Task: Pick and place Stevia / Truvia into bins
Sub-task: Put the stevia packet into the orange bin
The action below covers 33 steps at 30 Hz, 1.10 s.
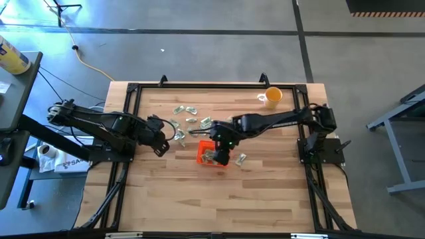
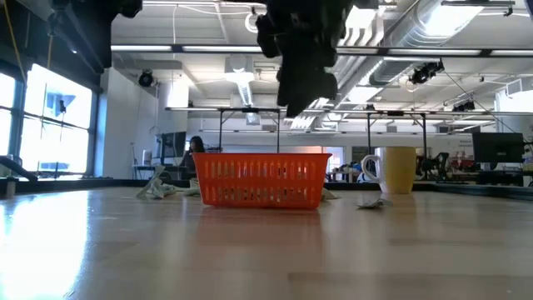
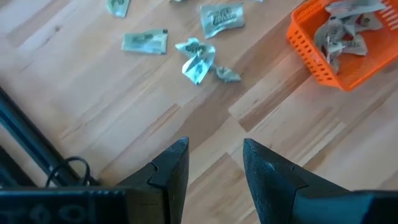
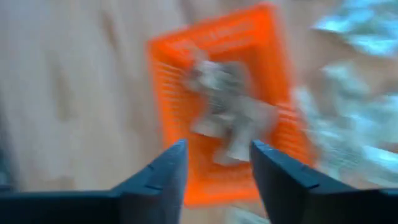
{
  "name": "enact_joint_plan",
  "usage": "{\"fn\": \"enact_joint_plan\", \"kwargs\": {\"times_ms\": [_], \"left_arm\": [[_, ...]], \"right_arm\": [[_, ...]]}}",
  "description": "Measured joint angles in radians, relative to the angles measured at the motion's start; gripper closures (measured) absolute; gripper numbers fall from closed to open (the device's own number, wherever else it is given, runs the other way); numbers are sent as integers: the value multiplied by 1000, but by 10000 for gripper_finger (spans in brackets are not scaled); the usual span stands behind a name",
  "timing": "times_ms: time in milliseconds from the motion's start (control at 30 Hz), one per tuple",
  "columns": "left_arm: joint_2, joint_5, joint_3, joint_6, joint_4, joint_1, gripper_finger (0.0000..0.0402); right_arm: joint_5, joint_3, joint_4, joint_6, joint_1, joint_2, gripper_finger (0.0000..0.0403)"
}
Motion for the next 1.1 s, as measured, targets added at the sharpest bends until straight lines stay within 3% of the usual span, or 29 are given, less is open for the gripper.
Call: {"fn": "enact_joint_plan", "kwargs": {"times_ms": [167,333,433,533,733,933,1100], "left_arm": [[0,11,-80,1,45,30,218],[5,134,-253,66,347,203,218],[4,174,-317,278,567,279,218],[3,167,-333,483,589,289,218],[2,67,-348,661,558,289,218],[13,60,-427,773,724,313,218],[14,100,-476,838,759,355,218]], "right_arm": [[267,77,-270,-94,33,-39,141],[299,22,-401,-49,38,-90,92],[306,-37,-408,3,36,-117,87],[285,-73,-406,16,50,-127,87],[304,-118,-389,-10,96,-142,87],[323,-195,-319,-90,132,-142,87],[288,-303,-231,-139,162,-142,87]]}}
